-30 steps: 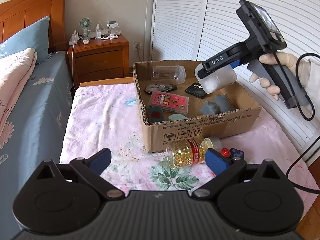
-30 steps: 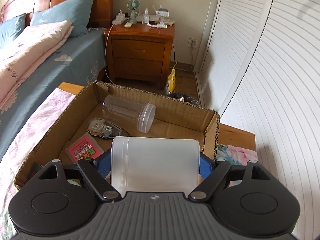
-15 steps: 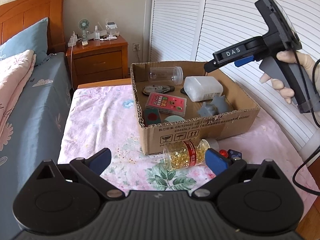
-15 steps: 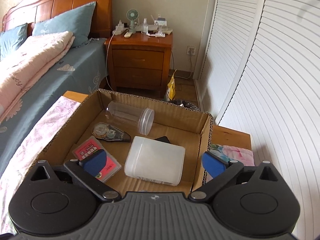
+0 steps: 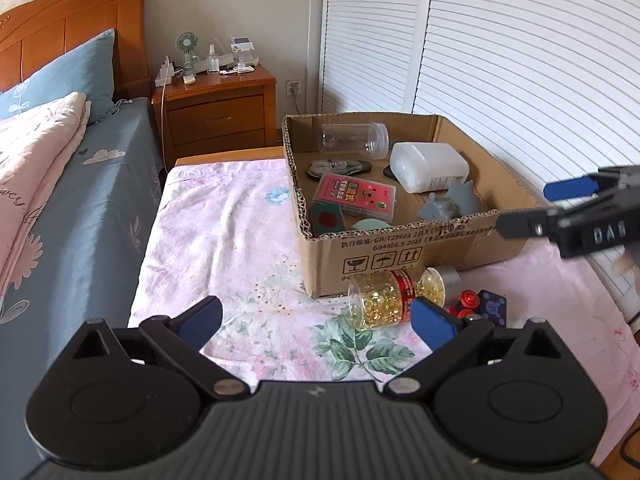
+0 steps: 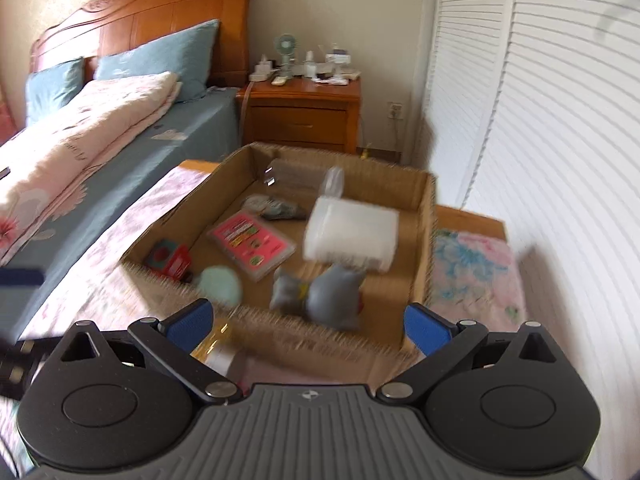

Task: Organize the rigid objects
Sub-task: 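Move the right tool to the red-button cube while the left tool grasps the gold capsule bottle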

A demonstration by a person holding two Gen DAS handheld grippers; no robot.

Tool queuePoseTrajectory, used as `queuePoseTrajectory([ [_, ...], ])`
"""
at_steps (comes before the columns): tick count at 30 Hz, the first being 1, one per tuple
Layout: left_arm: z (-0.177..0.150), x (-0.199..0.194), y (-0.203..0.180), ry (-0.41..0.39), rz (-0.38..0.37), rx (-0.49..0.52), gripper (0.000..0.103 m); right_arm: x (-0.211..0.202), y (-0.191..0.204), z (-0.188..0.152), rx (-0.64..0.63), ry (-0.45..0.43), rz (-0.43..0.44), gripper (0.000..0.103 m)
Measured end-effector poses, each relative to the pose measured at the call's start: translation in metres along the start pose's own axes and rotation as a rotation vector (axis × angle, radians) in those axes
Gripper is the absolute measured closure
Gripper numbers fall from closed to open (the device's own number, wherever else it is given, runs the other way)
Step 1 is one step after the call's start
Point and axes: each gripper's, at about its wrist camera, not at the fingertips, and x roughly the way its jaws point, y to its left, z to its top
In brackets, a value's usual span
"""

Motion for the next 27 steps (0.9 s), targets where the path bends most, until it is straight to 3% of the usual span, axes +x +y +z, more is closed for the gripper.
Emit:
queuePoseTrajectory([
  [4, -0.002, 0.002, 0.001, 0.004, -0.007, -0.008, 0.003, 0.015, 0.018, -0.028, -0.046, 0.054, 0.035, 0.000],
  [12, -0.005, 0.005, -0.005, 0.017, 0.021, 0.035, 0.003, 0.053, 0.037, -0.060, -0.091, 0.125, 0.011, 0.000],
  [17, -0.006, 0.008, -0.013, 0.021, 0.035, 0.074, 0.003, 0.064, 0.036, -0.065, -0.051, 0.129, -0.028, 0.000],
  [27, -0.004, 0.019, -0.029, 0.039, -0.022, 0.091, 0.003, 0.058, 0.005, -0.074, 0.084, 0.105, -0.126, 0.000],
])
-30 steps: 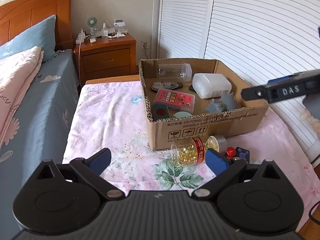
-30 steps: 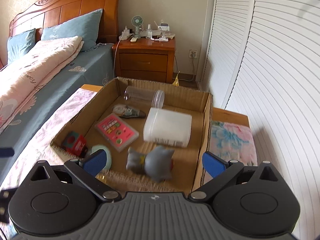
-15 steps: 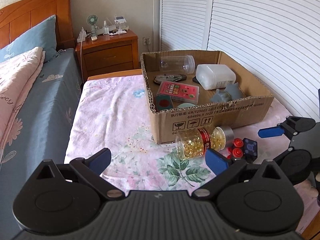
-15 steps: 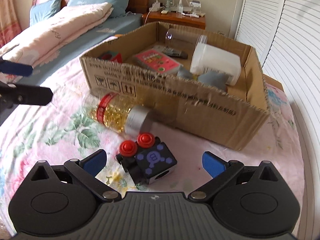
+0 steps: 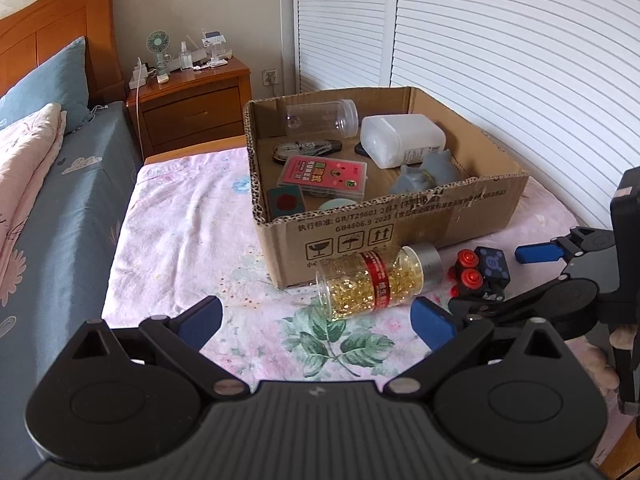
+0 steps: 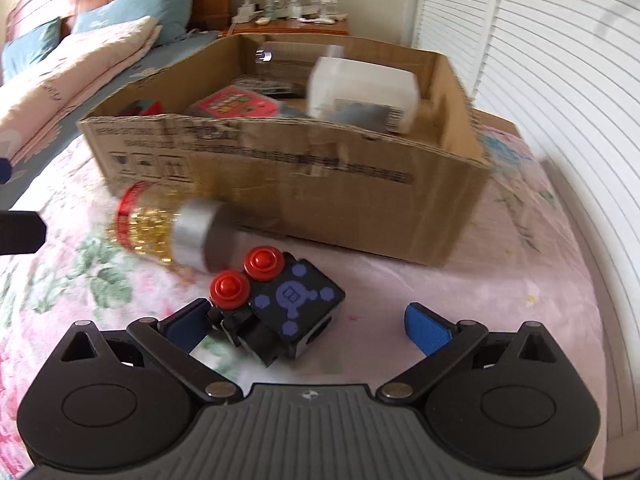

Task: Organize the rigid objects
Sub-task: 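Move the right tool to the red-button cube while the left tool grasps the gold capsule bottle, then grasp the red-button cube with the right tool while the left tool lifts the capsule bottle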

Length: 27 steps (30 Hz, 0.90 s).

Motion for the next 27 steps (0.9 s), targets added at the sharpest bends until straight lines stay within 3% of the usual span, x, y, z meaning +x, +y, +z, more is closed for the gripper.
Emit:
queuePoseTrajectory([
  [14, 0.018, 0.049, -0.036, 0.047, -0.086, -0.005, 0.003, -0.004, -0.014, -0.011, -0.017, -0.039, 0.016, 0.000],
  [27, 0.009, 0.069, -0.033, 0.089, -0.005, -0.028, 0.002, -0.005, -0.017, -0.014, -0.044, -0.057, 0.040, 0.000],
])
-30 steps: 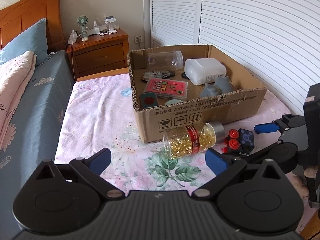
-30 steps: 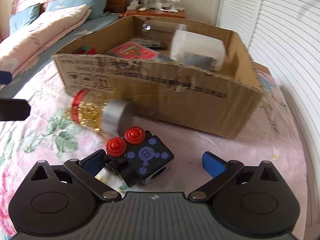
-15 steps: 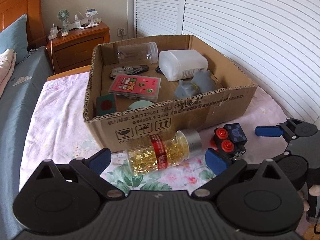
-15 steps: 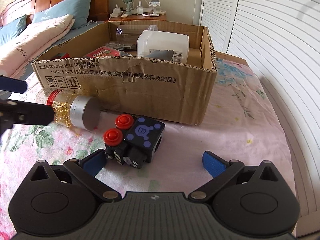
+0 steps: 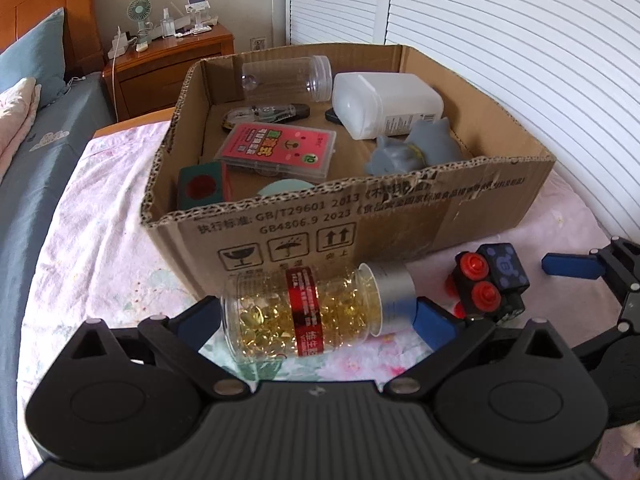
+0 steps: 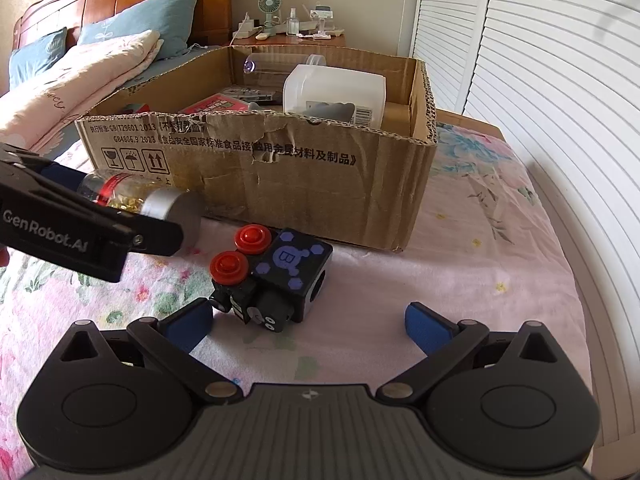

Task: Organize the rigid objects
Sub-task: 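Grasp the red-button cube with the right tool while the left tool lifts the capsule bottle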

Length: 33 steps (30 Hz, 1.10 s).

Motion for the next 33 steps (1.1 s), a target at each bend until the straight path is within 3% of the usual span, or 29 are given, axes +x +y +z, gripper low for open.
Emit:
queuePoseTrajectory([
  [7, -0.015, -0.006, 0.026, 0.018, 0.073, -0.021, 0.002, 0.002, -0.001, 0.003, -0.029, 0.010, 0.027, 0.000],
  [17, -0.019, -0.004, 0.035, 0.026, 0.057, -0.057, 0.002, 0.020, 0.013, 0.025, -0.196, 0.027, 0.179, 0.000],
  [27, -0.022, -0.008, 0.040, 0.016, 0.026, -0.065, 0.002, 0.001, 0.037, 0.016, -0.343, 0.147, 0.285, 0.000],
  [33, -0.021, -0.005, 0.040, 0.016, 0.026, -0.064, 0.002, -0.003, 0.041, 0.011, -0.340, 0.132, 0.282, 0.000],
])
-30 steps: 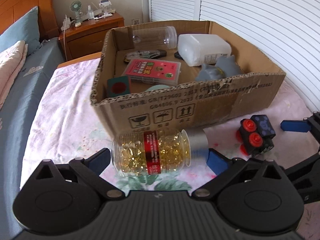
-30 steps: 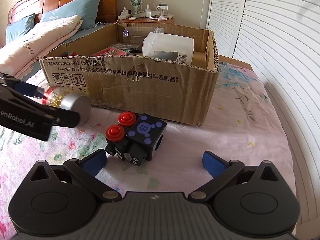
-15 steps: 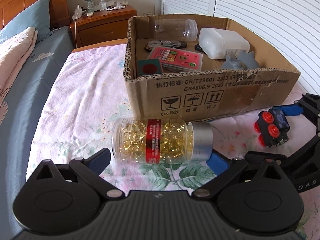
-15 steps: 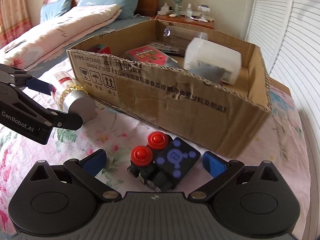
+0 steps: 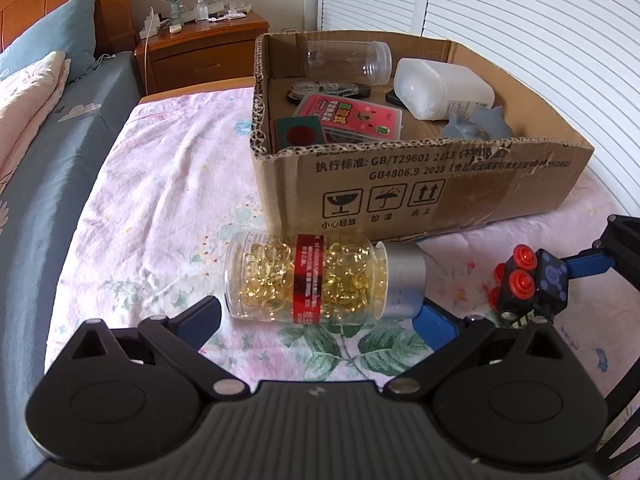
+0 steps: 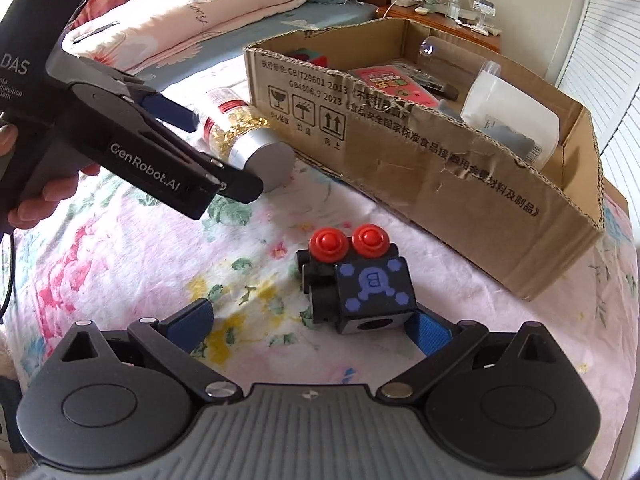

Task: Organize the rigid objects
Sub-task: 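Grasp the red-button cube with the right tool while the left tool lifts the capsule bottle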

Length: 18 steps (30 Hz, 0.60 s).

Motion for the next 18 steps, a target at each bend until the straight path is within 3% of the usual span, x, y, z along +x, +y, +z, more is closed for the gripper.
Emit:
queuePoseTrajectory([
  [9, 0.003, 0.006, 0.000, 0.013, 0.000, -0.006, 0.002, 0.008, -0.013, 0.011, -0.010, -0.020, -0.014, 0.001],
  [18, 0.008, 0.007, 0.000, 0.011, -0.001, -0.007, 0.002, 0.004, -0.019, 0.017, 0.012, -0.045, -0.017, 0.031],
])
